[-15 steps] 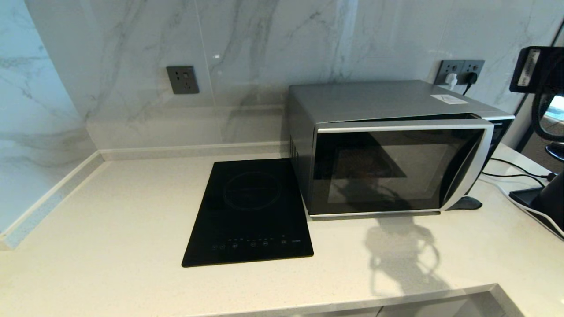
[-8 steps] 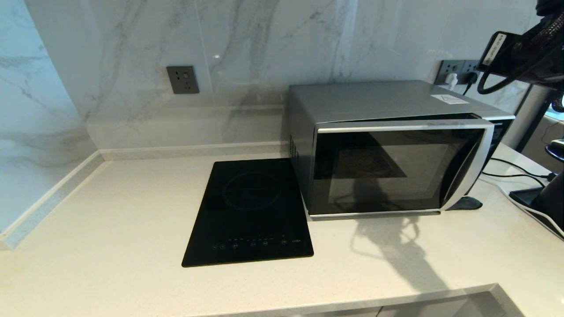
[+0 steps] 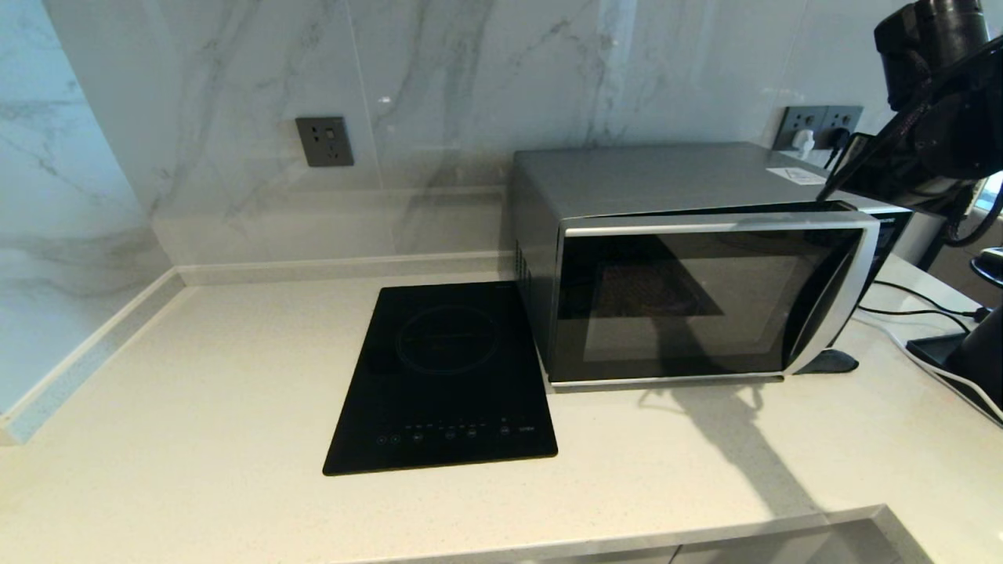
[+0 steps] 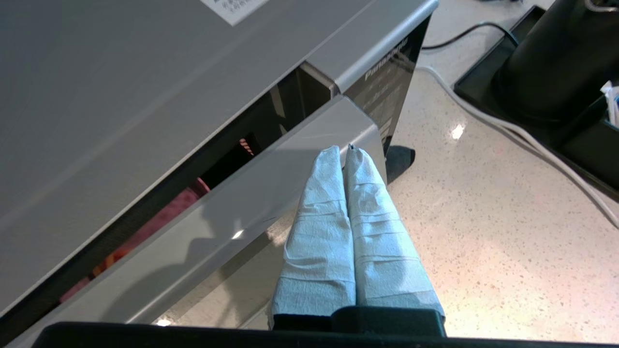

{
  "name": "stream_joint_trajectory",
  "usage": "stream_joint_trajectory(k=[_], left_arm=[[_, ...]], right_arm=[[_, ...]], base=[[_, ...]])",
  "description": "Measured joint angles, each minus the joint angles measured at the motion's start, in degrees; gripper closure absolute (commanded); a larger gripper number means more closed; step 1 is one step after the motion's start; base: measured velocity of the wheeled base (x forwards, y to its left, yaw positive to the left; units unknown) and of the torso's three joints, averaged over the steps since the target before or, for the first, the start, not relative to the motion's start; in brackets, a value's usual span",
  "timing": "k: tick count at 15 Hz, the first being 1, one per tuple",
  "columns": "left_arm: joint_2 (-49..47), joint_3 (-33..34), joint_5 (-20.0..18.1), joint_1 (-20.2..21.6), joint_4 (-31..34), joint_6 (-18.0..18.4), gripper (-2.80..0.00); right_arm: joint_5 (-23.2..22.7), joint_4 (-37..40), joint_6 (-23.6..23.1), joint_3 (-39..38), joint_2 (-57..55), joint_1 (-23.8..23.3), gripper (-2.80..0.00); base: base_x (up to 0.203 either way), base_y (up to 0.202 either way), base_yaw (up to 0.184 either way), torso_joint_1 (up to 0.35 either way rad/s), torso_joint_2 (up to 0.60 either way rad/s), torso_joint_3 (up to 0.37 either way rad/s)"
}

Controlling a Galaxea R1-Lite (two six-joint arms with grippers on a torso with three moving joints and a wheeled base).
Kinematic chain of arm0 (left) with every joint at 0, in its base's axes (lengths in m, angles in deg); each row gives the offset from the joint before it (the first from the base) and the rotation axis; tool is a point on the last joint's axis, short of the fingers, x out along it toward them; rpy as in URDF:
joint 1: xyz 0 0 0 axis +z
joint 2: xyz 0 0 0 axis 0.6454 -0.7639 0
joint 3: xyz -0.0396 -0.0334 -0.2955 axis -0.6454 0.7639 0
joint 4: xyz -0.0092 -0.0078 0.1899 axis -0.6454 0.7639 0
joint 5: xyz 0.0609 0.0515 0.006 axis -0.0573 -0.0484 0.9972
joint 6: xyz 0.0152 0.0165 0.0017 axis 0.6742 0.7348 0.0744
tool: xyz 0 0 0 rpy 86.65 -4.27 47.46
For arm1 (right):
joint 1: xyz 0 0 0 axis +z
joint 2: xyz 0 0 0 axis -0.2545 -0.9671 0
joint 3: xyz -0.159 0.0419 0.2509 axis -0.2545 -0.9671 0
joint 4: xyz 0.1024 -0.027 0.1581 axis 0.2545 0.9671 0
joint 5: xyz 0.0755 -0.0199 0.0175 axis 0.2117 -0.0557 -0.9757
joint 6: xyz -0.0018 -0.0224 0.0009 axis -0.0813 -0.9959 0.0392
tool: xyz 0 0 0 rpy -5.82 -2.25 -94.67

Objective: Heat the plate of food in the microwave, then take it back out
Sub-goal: Open the microwave oven

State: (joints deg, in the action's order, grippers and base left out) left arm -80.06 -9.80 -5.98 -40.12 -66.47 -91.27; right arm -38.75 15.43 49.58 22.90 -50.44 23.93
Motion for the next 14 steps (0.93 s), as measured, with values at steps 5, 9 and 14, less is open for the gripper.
stream_joint_trajectory(k=[5,9,14], left_arm=[[0.0,0.0,0.0,0.0,0.0,0.0,0.00],[0.0,0.0,0.0,0.0,0.0,0.0,0.00],[0.0,0.0,0.0,0.0,0.0,0.0,0.00]], right_arm=[[-2.0,0.2,-0.2,-0.1,-1.7,0.0,0.00],[-4.1,0.2,-0.5,0.2,-2.6,0.0,0.00],[-5.7,-0.5,-3.4,0.5,-3.5,-0.4,0.00]], base=[[0.000,0.000,0.000,0.000,0.00,0.000],[0.000,0.000,0.000,0.000,0.00,0.000],[0.000,0.000,0.000,0.000,0.00,0.000]])
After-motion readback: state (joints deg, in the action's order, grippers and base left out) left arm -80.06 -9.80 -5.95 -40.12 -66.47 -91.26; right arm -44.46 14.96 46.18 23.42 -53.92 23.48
